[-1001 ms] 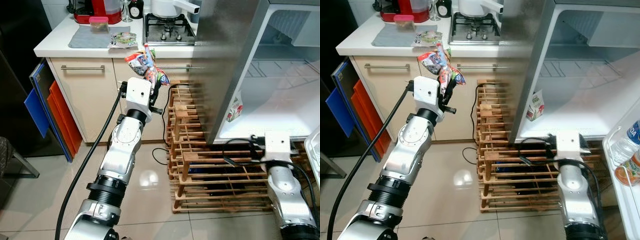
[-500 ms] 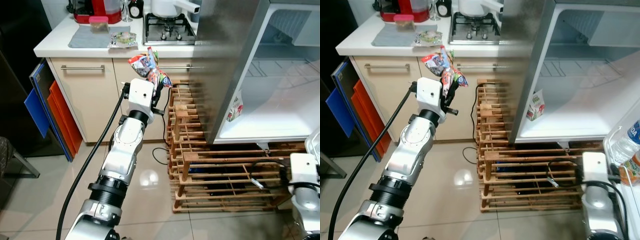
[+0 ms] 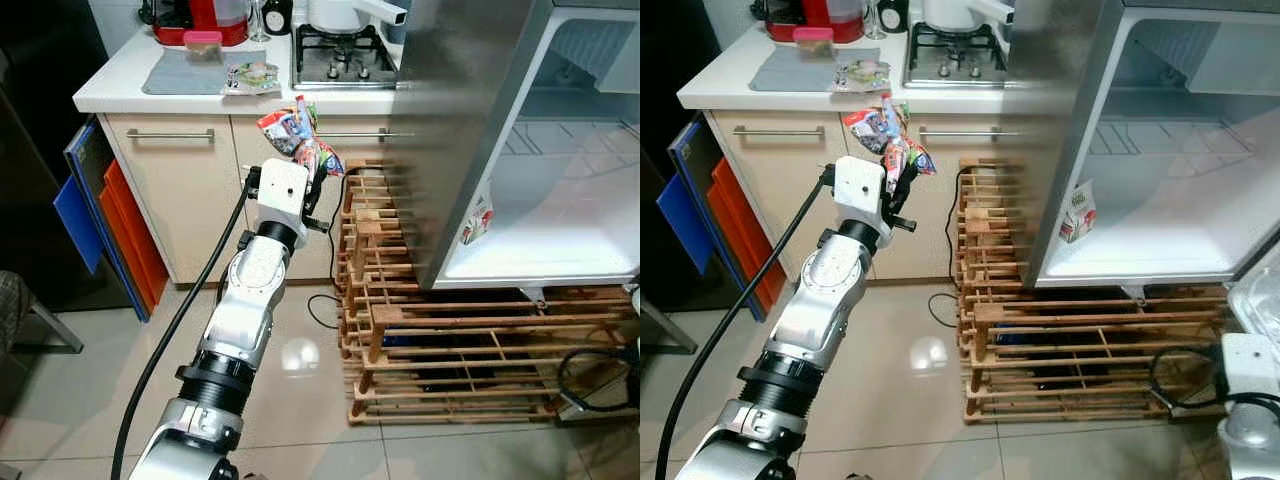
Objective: Restocking fridge
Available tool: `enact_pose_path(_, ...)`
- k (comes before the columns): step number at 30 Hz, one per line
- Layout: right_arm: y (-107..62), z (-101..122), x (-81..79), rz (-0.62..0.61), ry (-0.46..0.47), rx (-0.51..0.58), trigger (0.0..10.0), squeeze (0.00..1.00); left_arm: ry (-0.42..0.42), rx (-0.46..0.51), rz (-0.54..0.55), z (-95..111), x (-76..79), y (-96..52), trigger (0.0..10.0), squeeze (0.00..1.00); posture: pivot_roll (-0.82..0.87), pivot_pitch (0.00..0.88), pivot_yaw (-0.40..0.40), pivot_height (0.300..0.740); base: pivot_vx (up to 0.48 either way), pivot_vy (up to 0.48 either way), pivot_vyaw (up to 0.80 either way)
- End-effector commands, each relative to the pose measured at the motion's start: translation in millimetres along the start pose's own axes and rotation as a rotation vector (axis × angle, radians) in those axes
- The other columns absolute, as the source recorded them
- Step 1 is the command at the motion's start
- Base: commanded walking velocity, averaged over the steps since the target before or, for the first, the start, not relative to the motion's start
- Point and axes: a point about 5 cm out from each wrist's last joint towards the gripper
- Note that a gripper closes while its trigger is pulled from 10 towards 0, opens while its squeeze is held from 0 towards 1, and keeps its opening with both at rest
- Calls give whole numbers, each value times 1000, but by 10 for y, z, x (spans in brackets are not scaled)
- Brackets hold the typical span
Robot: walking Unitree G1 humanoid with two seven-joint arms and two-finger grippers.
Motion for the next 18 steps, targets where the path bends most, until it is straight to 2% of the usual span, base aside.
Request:
enact_pose_path(1, 10, 138, -103, 22, 50, 55, 10000, 0, 10, 15, -3, 44, 7, 21, 10000, 0, -180, 0, 17, 740, 0, 0, 0)
enact_pose_path(2, 10, 138, -103, 22, 50, 55, 10000, 0, 10, 15, -3, 44, 7, 21, 10000, 0, -180, 0, 17, 740, 0, 0, 0)
enact_pose_path(3, -11, 218, -219, 69, 91, 94, 10000, 0, 11, 14, -3, 40, 7, 18, 10000, 0, -180, 0, 17, 740, 0, 0, 0)
enact_pose_path(4, -78, 394, -442, 166, 169, 178, 10000, 0, 14, 11, -3, 29, 7, 12, 10000, 0, -180, 0, 17, 740, 0, 0, 0)
enact_pose_path(5, -78, 394, -442, 166, 169, 178, 10000, 0, 14, 11, -3, 29, 7, 12, 10000, 0, -180, 0, 17, 740, 0, 0, 0)
enact_pose_path(6, -140, 515, -579, 228, 212, 232, 10000, 0, 16, 8, -3, 21, 8, 8, 10000, 0, -180, 0, 17, 740, 0, 0, 0)
enact_pose_path(7, -256, 701, -782, 320, 288, 308, 10000, 0, 21, 3, -5, 4, 9, -2, 10000, 0, -180, 0, 17, 740, 0, 0, 0)
enact_pose_path(8, -256, 701, -782, 320, 288, 308, 10000, 0, 21, 3, -5, 4, 9, -2, 10000, 0, -180, 0, 17, 740, 0, 0, 0)
enact_pose_path(9, -375, 875, -934, 393, 373, 364, 10000, 0, 46, 4, -16, -14, 10, -22, 10000, 0, -170, 0, 16, 740, 0, 0, 0)
enact_pose_path(10, -448, 984, -1003, 434, 446, 390, 10000, 0, 82, 16, -24, -19, -2, -45, 10000, 0, -169, 0, 20, 740, 0, 0, 0)
enact_pose_path(12, -542, 1170, -1083, 483, 624, 390, 10000, 0, 142, 20, -39, -60, -26, -107, 10000, 0, -167, 0, 21, 740, 0, 0, 0)
enact_pose_path(13, -578, 1304, -1101, 489, 715, 395, 10000, 0, 129, -9, -40, -121, -49, -155, 10000, 0, -167, 0, 21, 740, 0, 0, 0)
enact_pose_path(15, -626, 1442, -1120, 506, 728, 437, 10000, 0, 97, -39, -33, -172, -77, -189, 10000, 0, -145, 0, 13, 740, 0, 0, 0)
enact_pose_path(18, -743, 1756, -1157, 564, 711, 562, 10000, 0, 119, -77, -2, -256, -157, -250, 10000, 0, -121, 0, 5, 740, 0, 0, 0)
Point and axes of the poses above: a point about 5 cm out from each wrist's last joint towards the gripper, its own y axis pointing out of the wrist towards the gripper, its own z axis along the axis of the wrist's last joint, x = y × z, and after that the axes turned 10 degrees about y, right-handed
